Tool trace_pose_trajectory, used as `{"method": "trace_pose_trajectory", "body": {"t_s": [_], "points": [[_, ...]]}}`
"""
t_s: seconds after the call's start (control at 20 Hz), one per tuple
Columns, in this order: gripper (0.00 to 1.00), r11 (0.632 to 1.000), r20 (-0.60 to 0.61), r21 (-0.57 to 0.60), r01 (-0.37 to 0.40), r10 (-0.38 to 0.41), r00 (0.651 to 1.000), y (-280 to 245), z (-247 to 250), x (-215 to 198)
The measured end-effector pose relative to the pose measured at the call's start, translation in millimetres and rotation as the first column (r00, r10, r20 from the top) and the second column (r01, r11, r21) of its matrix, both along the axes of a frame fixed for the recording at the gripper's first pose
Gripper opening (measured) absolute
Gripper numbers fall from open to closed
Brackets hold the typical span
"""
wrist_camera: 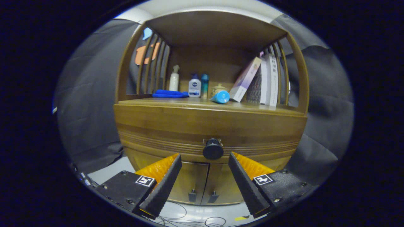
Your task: Pull open the drawer, take out the items inside it, and place them on the countertop above the cabinet.
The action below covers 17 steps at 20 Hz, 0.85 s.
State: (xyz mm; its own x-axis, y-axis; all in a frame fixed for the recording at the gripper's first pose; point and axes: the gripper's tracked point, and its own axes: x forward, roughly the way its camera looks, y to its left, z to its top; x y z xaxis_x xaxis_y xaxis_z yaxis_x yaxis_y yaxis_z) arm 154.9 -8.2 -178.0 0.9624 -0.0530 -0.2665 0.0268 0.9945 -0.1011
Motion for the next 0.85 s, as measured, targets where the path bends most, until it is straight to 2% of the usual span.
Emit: {"method": "trace_pose_trajectory", "body": {"t_s": [0.3, 0.85], "points": [[1.00, 0.995, -0.006, 0.077, -0.063, 0.063, 0.998, 5.0, 34.0, -88.0], [0.99, 0.985, 0.167, 0.159, -0.071, 0.044, 0.985, -5.8, 147.7, -224.8]]}}
